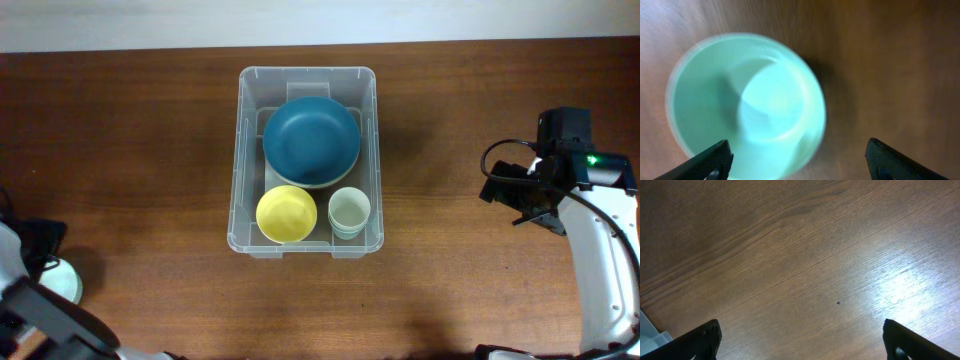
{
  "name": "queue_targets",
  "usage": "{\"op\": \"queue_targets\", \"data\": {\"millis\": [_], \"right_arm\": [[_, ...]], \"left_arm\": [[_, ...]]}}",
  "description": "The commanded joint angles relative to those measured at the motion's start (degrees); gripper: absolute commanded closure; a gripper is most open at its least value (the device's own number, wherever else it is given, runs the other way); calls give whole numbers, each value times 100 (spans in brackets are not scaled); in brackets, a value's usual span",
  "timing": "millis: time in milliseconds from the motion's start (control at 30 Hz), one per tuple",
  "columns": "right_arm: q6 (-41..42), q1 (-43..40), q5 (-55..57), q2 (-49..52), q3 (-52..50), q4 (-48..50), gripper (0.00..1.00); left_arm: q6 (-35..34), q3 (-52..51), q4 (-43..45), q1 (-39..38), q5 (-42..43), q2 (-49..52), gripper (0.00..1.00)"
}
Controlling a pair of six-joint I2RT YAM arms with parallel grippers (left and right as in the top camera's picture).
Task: Pack container
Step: 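Grasp the mint green bowl rim with the left gripper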
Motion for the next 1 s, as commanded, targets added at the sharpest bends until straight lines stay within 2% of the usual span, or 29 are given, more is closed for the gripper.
{"op": "queue_targets", "data": {"millis": [0, 233, 267, 300, 367, 500, 633, 700, 767, 967], "right_arm": [[26, -31, 9, -90, 79, 13, 1], [26, -31, 9, -90, 79, 15, 1], [26, -31, 9, -90, 79, 15, 1], [28, -31, 9, -90, 79, 15, 1], [28, -31, 9, -90, 79, 15, 1], [28, -31, 9, -90, 79, 15, 1], [28, -31, 9, -90, 79, 15, 1], [26, -31, 9, -90, 79, 9, 1], [26, -31, 9, -90, 79, -2, 1], [28, -31, 9, -90, 79, 4, 1]], "left_arm": [[162, -63, 7, 13, 138, 660, 13], [162, -61, 26, 13, 269, 916, 28], [162, -61, 28, 13, 269, 916, 36], [162, -61, 24, 13, 269, 916, 51], [162, -61, -2, 13, 271, 916, 71], [155, -61, -22, 13, 343, 916, 84], [160, 28, -52, -74, 492, 881, 89], [179, 212, -219, -289, 514, 723, 93], [181, 334, -361, -525, 514, 481, 94], [306, 662, -752, -1886, 511, -960, 94]]}}
